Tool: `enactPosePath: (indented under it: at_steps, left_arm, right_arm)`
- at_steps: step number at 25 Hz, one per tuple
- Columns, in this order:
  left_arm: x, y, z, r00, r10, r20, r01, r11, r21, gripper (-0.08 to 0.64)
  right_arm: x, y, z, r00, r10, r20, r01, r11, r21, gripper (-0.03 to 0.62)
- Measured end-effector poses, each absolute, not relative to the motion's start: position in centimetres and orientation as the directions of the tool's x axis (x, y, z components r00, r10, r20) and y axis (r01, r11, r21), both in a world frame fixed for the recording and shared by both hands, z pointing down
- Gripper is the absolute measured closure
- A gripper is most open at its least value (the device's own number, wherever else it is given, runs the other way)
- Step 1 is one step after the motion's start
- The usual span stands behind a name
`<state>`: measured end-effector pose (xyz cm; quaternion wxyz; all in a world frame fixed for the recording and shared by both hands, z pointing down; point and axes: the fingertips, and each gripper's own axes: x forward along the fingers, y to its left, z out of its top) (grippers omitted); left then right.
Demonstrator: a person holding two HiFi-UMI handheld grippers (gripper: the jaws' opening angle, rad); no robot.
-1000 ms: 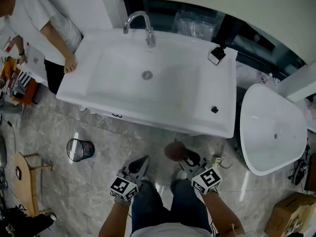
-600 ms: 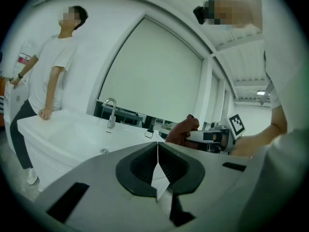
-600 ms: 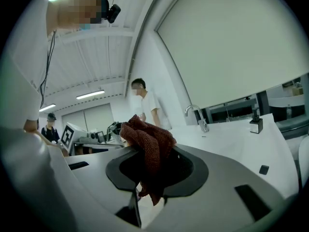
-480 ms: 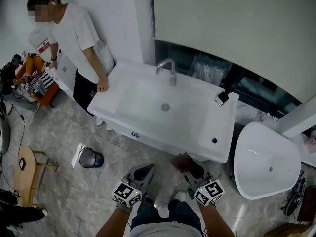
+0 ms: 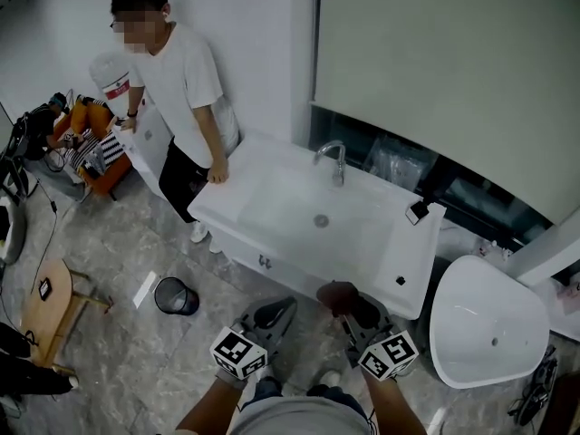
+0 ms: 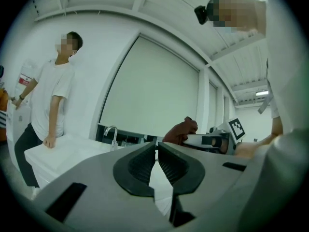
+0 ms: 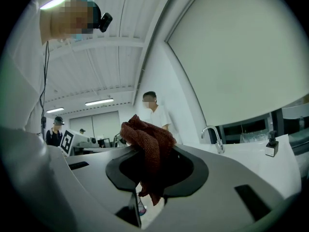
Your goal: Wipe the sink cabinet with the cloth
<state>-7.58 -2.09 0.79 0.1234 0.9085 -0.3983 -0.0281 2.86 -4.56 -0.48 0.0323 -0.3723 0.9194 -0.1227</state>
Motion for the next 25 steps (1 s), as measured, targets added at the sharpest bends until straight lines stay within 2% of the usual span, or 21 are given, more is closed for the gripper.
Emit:
enactPosePath:
  at_steps: [25]
  left_arm:
    - [-10.6,-0.5,-3.3,0.588,-0.809,-0.006,-0.794,-0.579,0.186,0.548]
  right_arm:
    - [-0.6,-3.1,-3.1,-0.766,-0.643,0.002,-0.630,0.750,-0.200,0.494]
